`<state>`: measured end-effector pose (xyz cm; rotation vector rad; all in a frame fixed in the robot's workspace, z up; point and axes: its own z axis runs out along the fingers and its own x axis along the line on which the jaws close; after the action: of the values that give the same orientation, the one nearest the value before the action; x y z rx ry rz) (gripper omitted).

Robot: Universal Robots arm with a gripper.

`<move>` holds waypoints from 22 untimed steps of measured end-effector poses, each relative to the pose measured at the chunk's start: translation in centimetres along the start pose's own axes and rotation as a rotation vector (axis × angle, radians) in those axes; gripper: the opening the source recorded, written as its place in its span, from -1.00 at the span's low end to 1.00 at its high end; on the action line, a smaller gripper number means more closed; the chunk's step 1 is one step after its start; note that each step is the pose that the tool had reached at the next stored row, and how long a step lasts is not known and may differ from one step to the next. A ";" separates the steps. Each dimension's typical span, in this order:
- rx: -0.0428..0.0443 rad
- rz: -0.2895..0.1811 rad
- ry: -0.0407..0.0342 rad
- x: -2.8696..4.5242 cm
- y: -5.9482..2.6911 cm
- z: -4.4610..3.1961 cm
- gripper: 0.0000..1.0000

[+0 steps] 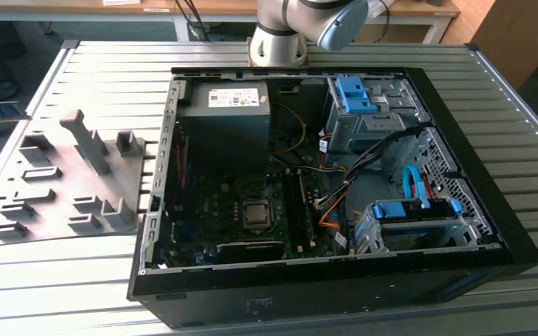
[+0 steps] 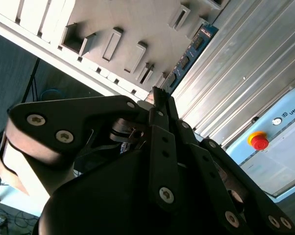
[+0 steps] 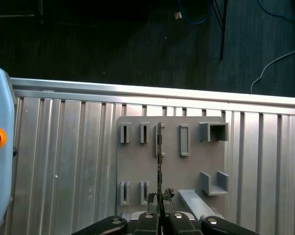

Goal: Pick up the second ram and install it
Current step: 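Pick up the second ram and move it above second insertion slot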

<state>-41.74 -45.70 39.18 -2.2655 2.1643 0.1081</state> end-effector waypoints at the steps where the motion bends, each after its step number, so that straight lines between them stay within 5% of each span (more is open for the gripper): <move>1: -0.0002 0.000 0.0002 0.01 -0.15 -0.02 -0.73; 22: 0.0002 0.000 -0.0001 0.37 -8.23 -0.36 -0.73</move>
<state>-33.50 -45.70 39.17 -2.2654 2.1643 0.1080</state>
